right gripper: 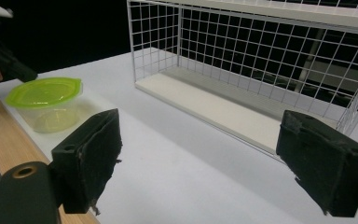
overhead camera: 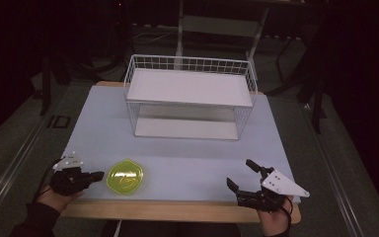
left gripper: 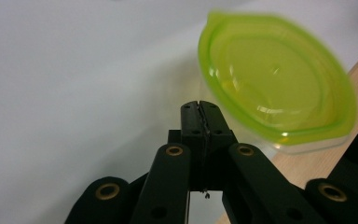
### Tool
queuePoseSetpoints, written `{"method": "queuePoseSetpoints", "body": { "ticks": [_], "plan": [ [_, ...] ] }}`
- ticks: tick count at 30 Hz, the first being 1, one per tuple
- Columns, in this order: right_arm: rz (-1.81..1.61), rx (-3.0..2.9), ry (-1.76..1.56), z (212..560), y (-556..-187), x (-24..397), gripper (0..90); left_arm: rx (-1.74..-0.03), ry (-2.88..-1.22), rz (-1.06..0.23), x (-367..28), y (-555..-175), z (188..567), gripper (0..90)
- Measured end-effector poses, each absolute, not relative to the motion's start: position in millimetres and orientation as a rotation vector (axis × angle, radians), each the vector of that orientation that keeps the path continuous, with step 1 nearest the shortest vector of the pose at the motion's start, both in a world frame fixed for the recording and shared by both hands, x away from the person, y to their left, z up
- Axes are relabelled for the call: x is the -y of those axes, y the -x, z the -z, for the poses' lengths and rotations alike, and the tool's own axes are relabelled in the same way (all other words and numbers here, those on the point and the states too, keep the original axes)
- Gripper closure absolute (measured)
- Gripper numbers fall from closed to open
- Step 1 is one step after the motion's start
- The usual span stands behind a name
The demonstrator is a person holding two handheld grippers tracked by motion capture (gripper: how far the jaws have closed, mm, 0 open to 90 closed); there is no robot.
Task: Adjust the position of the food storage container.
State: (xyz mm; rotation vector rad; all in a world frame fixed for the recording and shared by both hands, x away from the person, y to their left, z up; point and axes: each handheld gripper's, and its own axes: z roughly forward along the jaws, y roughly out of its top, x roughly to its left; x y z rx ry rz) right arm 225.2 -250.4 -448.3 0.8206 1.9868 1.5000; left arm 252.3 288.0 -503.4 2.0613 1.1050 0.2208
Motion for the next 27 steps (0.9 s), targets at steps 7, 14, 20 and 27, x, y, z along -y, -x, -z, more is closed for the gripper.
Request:
{"method": "queuePoseSetpoints", "body": {
  "ticks": [7,14,20,27],
  "plan": [
    [-1.505,-1.989,-0.819,448.1,-225.0,250.6,13.8,-1.108,-2.081,-0.132,-279.9,-258.8,510.6,90.0],
    [-1.506,-1.992,-0.817,448.1,-225.2,250.3,13.8,-1.097,-2.111,-0.107,-261.6,-270.6,516.1,90.0],
    [-1.503,-1.993,-0.815,448.2,-225.1,250.6,13.8,-1.075,-2.148,-0.108,-239.2,-282.8,517.2,90.0],
    [-1.510,-1.994,-0.815,448.1,-225.0,252.3,13.8,-1.055,-2.166,-0.135,-227.6,-290.6,515.5,90.0]
  ]
}}
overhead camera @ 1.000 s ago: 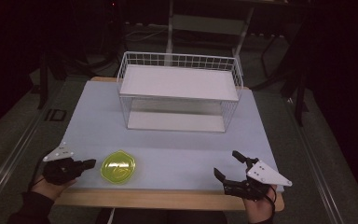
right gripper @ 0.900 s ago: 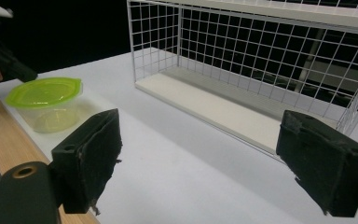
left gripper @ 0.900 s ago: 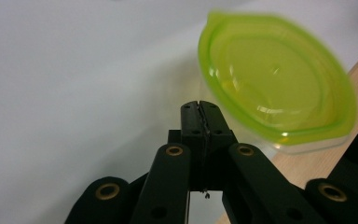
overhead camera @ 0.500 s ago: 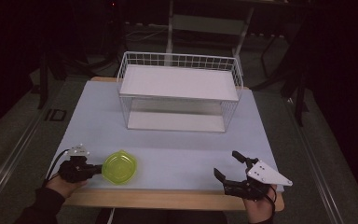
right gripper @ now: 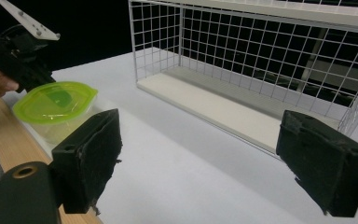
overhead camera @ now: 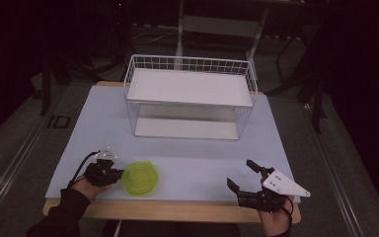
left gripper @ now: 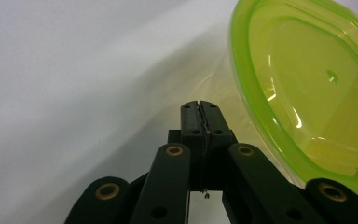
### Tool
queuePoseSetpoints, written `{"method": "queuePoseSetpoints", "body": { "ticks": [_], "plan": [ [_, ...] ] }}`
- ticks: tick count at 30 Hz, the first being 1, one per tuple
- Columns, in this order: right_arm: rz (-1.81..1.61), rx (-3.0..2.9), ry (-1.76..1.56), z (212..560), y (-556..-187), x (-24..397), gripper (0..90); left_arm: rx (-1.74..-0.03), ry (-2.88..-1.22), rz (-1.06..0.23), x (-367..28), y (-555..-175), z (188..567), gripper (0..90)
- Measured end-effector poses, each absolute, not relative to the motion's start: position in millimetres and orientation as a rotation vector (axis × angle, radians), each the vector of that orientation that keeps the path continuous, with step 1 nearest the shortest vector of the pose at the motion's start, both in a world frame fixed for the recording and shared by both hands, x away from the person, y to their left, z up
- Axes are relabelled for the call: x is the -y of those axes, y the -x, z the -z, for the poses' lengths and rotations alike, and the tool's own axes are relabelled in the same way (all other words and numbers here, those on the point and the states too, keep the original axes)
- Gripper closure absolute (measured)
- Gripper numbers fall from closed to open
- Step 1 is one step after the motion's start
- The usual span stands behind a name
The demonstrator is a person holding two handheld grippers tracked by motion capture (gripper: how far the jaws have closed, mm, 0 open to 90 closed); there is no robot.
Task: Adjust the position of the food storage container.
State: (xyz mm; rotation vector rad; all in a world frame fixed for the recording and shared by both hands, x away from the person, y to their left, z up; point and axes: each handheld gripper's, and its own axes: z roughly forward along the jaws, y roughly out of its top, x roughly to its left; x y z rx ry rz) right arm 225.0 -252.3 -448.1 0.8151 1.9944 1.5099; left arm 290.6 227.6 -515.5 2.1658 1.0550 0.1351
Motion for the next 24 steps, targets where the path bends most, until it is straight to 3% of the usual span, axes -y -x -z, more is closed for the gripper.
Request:
{"method": "queuePoseSetpoints", "body": {
  "ticks": [9,24],
  "plan": [
    [-1.507,-1.998,-0.810,447.4,-223.9,251.7,13.9,-1.139,-2.132,-0.111,-247.5,-271.6,510.9,90.0],
    [-1.507,-2.002,-0.813,447.7,-224.3,250.8,13.9,-1.142,-2.124,0.004,-225.7,-270.3,517.8,90.0]
  ]
}}
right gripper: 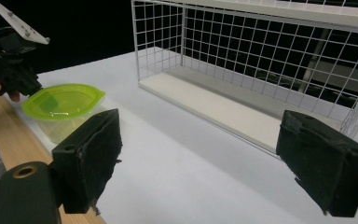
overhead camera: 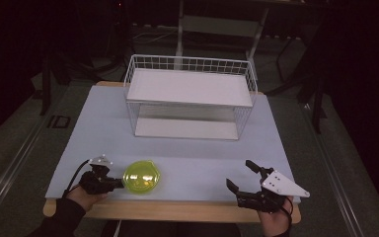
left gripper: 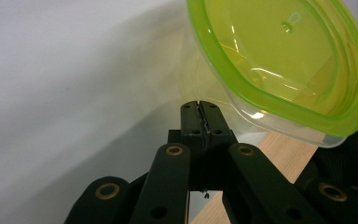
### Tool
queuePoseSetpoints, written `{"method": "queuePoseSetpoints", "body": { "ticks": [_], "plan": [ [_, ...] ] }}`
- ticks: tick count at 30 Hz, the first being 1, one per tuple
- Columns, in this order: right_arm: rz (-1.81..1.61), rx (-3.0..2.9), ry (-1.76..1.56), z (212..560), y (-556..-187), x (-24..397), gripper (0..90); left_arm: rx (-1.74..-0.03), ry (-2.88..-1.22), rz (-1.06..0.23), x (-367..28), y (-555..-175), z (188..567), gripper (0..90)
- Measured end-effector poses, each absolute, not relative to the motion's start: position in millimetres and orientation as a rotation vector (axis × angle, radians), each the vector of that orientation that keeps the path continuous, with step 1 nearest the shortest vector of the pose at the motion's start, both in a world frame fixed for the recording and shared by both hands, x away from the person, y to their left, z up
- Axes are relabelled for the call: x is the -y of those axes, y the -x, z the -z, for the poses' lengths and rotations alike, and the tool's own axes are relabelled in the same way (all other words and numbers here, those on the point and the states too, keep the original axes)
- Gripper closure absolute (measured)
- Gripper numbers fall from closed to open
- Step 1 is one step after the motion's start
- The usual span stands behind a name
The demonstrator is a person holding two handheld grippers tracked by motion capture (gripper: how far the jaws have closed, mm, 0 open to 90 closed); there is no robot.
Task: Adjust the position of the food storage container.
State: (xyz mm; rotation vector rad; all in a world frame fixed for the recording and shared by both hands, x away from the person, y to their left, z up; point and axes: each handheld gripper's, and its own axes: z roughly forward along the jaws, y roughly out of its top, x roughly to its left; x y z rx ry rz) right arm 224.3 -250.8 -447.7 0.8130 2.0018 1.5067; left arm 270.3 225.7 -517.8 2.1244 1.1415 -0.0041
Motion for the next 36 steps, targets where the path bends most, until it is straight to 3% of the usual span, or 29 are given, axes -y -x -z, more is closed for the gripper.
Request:
{"method": "queuePoseSetpoints", "body": {
  "ticks": [21,30,36],
  "plan": [
    [-1.504,-2.008,-0.816,448.4,-224.8,252.8,13.9,-1.089,-2.109,0.122,-146.0,-309.4,525.1,90.0],
    [-1.507,-2.005,-0.815,448.2,-224.6,253.5,14.0,-1.064,-2.122,0.040,-154.8,-301.5,518.8,90.0],
    [-1.504,-2.012,-0.812,448.2,-224.2,251.5,14.0,-1.092,-2.069,0.074,-164.3,-281.9,522.9,90.0]
  ]
}}
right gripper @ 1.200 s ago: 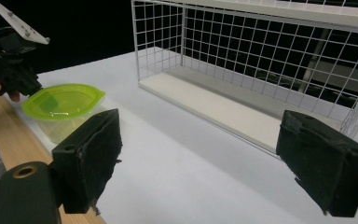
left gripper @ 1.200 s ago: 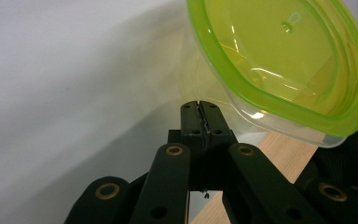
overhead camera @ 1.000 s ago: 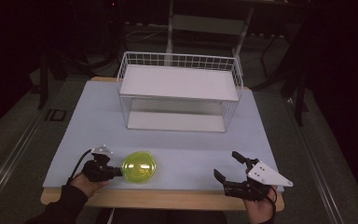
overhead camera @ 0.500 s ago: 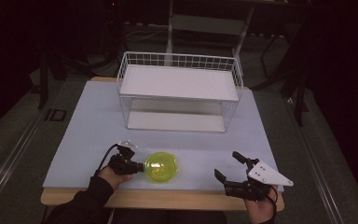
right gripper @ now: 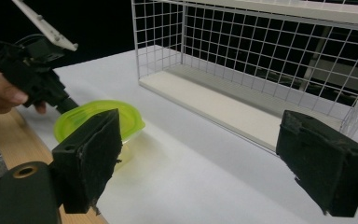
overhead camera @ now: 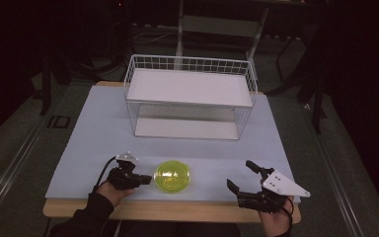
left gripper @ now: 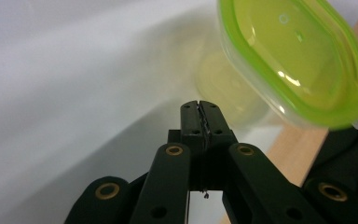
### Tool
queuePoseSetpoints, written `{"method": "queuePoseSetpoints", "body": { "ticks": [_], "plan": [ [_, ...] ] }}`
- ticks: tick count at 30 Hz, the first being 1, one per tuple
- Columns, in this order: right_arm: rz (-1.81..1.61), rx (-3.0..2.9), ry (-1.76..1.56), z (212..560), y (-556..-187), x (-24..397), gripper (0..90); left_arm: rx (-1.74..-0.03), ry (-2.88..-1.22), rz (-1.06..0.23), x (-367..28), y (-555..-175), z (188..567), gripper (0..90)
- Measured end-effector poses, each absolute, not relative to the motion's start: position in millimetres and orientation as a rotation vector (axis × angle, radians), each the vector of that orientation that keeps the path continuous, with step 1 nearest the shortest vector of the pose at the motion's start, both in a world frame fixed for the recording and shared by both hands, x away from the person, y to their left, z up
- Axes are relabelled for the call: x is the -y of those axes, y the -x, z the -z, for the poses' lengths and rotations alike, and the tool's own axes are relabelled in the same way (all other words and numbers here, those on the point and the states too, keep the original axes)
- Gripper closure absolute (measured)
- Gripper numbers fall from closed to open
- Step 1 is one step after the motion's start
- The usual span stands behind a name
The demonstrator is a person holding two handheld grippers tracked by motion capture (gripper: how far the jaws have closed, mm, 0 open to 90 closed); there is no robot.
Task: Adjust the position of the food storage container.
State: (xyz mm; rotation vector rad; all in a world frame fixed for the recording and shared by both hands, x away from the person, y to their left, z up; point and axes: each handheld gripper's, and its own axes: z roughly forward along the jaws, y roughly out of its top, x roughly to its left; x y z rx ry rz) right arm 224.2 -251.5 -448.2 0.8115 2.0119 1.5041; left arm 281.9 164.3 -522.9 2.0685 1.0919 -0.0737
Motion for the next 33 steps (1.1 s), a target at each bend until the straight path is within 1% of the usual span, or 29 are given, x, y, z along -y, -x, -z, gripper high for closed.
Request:
{"method": "queuePoseSetpoints", "body": {
  "ticks": [17,25,33],
  "plan": [
    [-1.504,-2.016,-0.807,448.2,-223.8,251.6,14.0,-1.100,-2.032,0.159,-141.3,-287.9,530.7,90.0],
    [-1.504,-2.018,-0.814,449.0,-224.8,252.5,14.0,-1.073,-2.039,0.206,-110.2,-295.1,533.6,90.0],
    [-1.500,-2.020,-0.816,449.5,-225.6,253.3,14.0,-1.043,-2.049,0.218,-93.8,-298.7,535.4,90.0]
  ]
}}
